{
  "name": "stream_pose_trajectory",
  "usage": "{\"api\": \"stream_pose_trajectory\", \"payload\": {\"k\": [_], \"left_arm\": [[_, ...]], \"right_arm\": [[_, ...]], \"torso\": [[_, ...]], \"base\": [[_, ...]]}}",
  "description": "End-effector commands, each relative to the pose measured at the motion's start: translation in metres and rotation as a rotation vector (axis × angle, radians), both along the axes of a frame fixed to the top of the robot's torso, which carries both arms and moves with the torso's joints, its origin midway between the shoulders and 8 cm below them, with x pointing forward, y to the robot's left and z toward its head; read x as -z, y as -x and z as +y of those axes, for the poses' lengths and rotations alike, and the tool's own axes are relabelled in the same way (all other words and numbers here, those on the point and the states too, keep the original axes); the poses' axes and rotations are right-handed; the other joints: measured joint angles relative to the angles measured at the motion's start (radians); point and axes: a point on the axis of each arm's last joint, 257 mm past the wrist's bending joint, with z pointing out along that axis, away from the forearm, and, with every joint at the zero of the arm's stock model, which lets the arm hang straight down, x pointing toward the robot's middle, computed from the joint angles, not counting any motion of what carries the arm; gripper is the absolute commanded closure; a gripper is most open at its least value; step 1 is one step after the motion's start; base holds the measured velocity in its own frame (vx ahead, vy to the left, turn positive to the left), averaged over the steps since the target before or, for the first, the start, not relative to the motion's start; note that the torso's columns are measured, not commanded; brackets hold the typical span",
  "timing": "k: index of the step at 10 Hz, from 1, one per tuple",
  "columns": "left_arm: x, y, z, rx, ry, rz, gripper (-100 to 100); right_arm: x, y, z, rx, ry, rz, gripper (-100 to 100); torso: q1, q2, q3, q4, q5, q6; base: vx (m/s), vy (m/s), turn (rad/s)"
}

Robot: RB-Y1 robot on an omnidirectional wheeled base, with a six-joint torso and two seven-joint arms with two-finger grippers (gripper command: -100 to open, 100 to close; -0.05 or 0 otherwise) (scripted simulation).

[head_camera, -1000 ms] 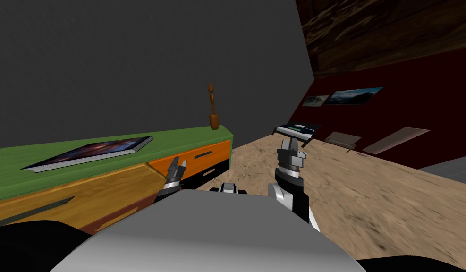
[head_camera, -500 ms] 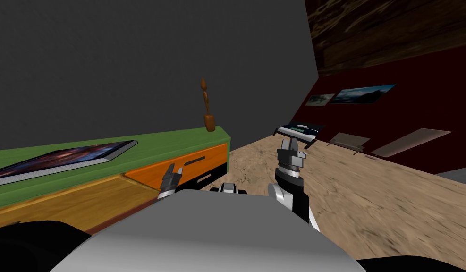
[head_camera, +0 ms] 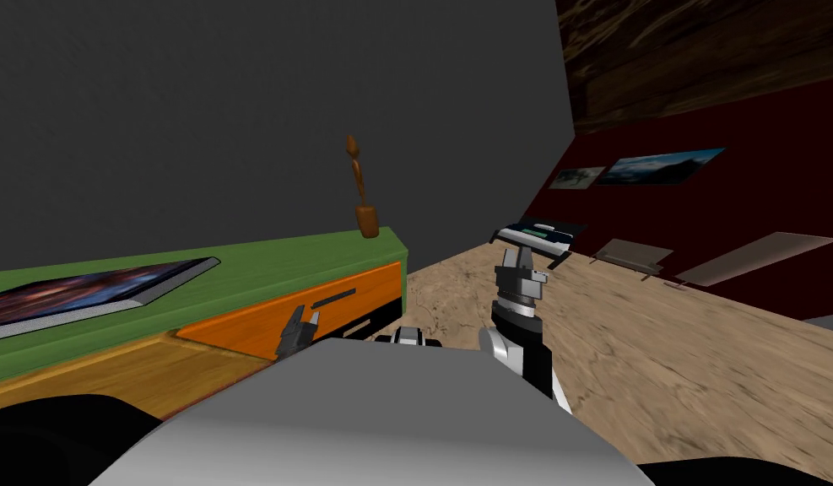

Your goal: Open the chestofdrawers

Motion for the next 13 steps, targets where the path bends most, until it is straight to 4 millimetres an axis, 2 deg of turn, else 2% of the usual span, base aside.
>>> {"api": "stream_pose_trajectory", "payload": {"k": [1, 4, 5, 6, 7, 8, 12, 13], "left_arm": [[0.022, 0.025, 0.015, -0.043, 0.021, 0.043, -100], [0.046, 0.053, 0.028, -0.093, 0.044, 0.091, -100], [0.043, 0.044, 0.027, -0.081, 0.038, 0.081, -100], [0.038, 0.052, 0.033, -0.089, 0.037, 0.081, -100], [0.040, 0.048, 0.031, -0.086, 0.038, 0.081, -100], [0.040, 0.049, 0.031, -0.086, 0.038, 0.081, 100], [0.034, 0.060, 0.026, -0.080, 0.035, 0.080, 100], [0.033, 0.057, 0.027, -0.079, 0.032, 0.073, 100]], "right_arm": [[0.000, 0.000, 0.000, 0.000, 0.000, 0.000, 0], [0.000, 0.000, 0.000, 0.000, 0.000, 0.000, 0], [0.000, 0.000, 0.000, 0.000, 0.000, 0.000, 0], [0.000, 0.000, 0.000, 0.000, 0.000, 0.000, 0], [0.000, 0.000, 0.000, 0.000, 0.000, 0.000, 0], [0.000, 0.000, 0.000, 0.000, 0.000, 0.000, 0], [0.000, 0.000, 0.000, 0.000, 0.000, 0.000, 0], [0.000, 0.000, 0.000, 0.000, 0.000, 0.000, 0]], "torso": [[-0.003, -0.001, -0.001, 0.000, -0.001, 0.000], [-0.002, -0.001, -0.001, 0.000, -0.001, 0.000], [-0.001, 0.000, 0.000, 0.000, 0.000, 0.000], [0.002, 0.003, 0.002, 0.001, 0.000, 0.000], [0.003, 0.001, 0.001, 0.001, 0.001, 0.000], [0.001, 0.001, 0.001, 0.000, 0.000, 0.000], [0.000, 0.002, 0.003, -0.001, 0.003, -0.001], [0.000, 0.000, 0.001, -0.001, 0.002, -0.001]], "base": [[0.172, -0.086, 0.026], [0.159, -0.097, 0.019], [0.069, -0.042, 0.010], [0.092, 0.010, -0.043], [0.056, 0.010, -0.011], [0.009, 0.002, 0.002], [-0.135, -0.090, 0.014], [-0.077, -0.067, 0.012]]}}
